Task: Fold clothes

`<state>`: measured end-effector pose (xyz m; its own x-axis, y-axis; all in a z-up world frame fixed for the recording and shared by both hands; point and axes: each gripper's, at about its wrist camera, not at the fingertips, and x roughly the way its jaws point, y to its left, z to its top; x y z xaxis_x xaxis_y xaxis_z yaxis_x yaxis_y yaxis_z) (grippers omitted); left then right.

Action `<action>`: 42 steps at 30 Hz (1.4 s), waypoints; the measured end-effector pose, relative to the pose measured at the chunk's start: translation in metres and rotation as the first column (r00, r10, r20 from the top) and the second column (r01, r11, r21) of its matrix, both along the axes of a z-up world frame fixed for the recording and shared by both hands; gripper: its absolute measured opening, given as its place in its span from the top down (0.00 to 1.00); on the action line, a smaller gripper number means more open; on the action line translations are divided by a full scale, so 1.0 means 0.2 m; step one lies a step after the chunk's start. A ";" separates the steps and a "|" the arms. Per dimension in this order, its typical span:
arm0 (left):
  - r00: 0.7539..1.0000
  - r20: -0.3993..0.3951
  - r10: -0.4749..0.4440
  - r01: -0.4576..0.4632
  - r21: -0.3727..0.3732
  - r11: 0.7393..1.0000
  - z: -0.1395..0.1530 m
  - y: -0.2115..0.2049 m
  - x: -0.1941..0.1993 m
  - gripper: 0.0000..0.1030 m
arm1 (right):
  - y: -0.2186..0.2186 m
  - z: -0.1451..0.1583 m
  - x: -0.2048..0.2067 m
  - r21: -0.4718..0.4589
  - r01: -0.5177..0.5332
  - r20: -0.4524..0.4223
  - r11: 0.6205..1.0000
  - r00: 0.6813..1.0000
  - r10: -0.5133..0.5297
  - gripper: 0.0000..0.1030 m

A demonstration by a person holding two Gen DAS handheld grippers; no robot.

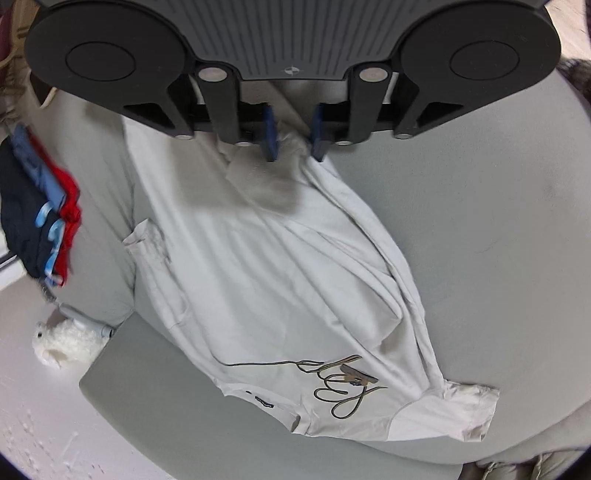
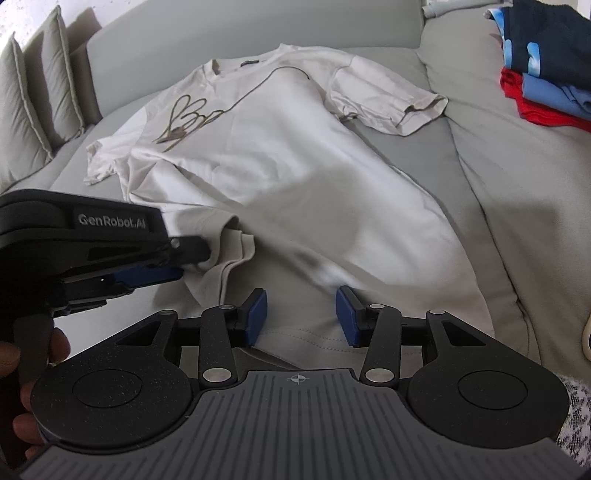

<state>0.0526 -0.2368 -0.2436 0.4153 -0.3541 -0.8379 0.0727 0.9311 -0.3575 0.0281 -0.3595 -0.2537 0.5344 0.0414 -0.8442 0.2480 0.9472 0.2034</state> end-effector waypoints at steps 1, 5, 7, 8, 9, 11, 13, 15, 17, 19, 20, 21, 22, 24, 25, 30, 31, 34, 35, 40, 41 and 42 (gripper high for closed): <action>1.000 0.006 -0.019 0.019 0.020 1.000 0.01 0.00 0.00 0.93 | 0.00 0.00 0.00 -0.004 -0.002 -0.001 1.000 1.000 0.002 0.53; 0.988 0.055 -0.145 0.137 0.124 0.983 0.05 -0.01 -0.01 0.94 | 0.02 0.01 0.00 -0.028 -0.013 -0.009 1.000 1.000 0.013 0.52; 0.979 0.061 -0.194 0.181 0.166 0.969 0.07 0.02 -0.01 0.94 | 0.04 0.02 0.00 -0.047 -0.020 -0.017 0.999 1.000 0.020 0.52; 0.974 0.062 -0.219 0.204 0.190 0.960 0.08 0.04 -0.01 0.94 | 0.04 0.03 0.00 -0.053 -0.022 -0.020 0.998 1.000 0.021 0.51; 0.969 0.062 -0.240 0.222 0.212 0.952 0.09 0.07 -0.01 0.94 | 0.05 0.03 0.00 -0.059 -0.023 -0.024 0.998 0.999 0.022 0.51; 0.953 0.055 -0.297 0.271 0.276 0.922 0.12 0.12 -0.01 0.94 | 0.07 0.04 0.00 -0.074 -0.027 -0.034 0.997 0.999 0.025 0.51; 0.939 0.031 -0.342 0.314 0.330 0.890 0.13 0.18 -0.01 0.94 | 0.09 0.05 -0.01 -0.086 -0.038 -0.038 0.996 0.999 0.034 0.51; 0.927 0.007 -0.374 0.344 0.377 0.860 0.14 0.26 -0.01 0.94 | 0.12 0.07 -0.01 -0.103 -0.055 -0.042 0.993 0.998 0.050 0.51; 0.916 -0.013 -0.401 0.367 0.430 0.825 0.14 0.34 -0.01 0.94 | 0.16 0.07 -0.02 -0.114 -0.069 -0.049 0.991 0.997 0.064 0.49; 0.904 -0.041 -0.425 0.389 0.491 0.780 0.12 0.42 -0.01 0.94 | 0.20 0.08 -0.03 -0.116 -0.079 -0.055 0.990 0.996 0.073 0.49; 0.902 -0.056 -0.427 0.394 0.510 0.765 0.11 0.45 -0.01 0.94 | 0.23 0.08 -0.03 -0.118 -0.087 -0.055 0.989 0.995 0.081 0.48; 0.902 -0.072 -0.426 0.397 0.527 0.751 0.10 0.48 -0.01 0.94 | 0.25 0.09 -0.04 -0.120 -0.095 -0.054 0.988 0.995 0.089 0.44; 0.905 -0.091 -0.416 0.396 0.541 0.742 0.07 0.51 0.00 0.94 | 0.28 0.09 -0.04 -0.121 -0.103 -0.054 0.987 0.994 0.097 0.42; 0.916 -0.124 -0.382 0.383 0.559 0.735 0.01 0.58 0.01 0.94 | 0.33 0.10 -0.05 -0.122 -0.123 -0.053 0.985 0.992 0.117 0.42; 0.921 -0.126 -0.370 0.373 0.564 0.737 -0.01 0.60 0.01 0.93 | 0.35 0.10 -0.05 -0.121 -0.132 -0.054 0.984 0.991 0.126 0.42; 0.928 -0.151 -0.341 0.364 0.562 0.743 -0.03 0.65 0.00 0.93 | 0.42 0.10 -0.08 -0.117 -0.172 -0.073 0.978 0.984 0.164 0.41; 0.927 -0.168 -0.334 0.370 0.547 0.751 -0.02 0.66 -0.01 0.94 | 0.42 0.10 -0.09 -0.117 -0.174 -0.075 0.978 0.983 0.166 0.41; 0.952 -0.172 -0.253 0.299 0.353 0.886 0.01 0.80 -0.03 0.88 | 0.39 0.12 -0.11 -0.107 -0.160 -0.073 0.981 0.986 0.153 0.41; 0.966 -0.131 -0.222 0.254 0.336 0.907 0.04 0.84 -0.04 0.85 | 0.36 0.13 -0.12 -0.108 -0.146 -0.061 0.983 0.988 0.141 0.41; 0.990 -0.027 -0.140 0.141 0.308 0.941 0.06 0.87 -0.02 0.66 | 0.14 0.19 -0.21 -0.138 -0.006 0.043 0.990 0.999 0.012 0.33; 0.990 -0.032 -0.136 0.140 0.302 0.943 0.05 0.86 -0.01 0.64 | 0.08 0.18 -0.22 -0.148 0.029 0.048 0.989 0.999 -0.022 0.33; 0.990 -0.036 -0.136 0.140 0.302 0.943 0.04 0.84 0.01 0.61 | 0.03 0.18 -0.22 -0.157 0.056 0.050 0.986 0.998 -0.049 0.33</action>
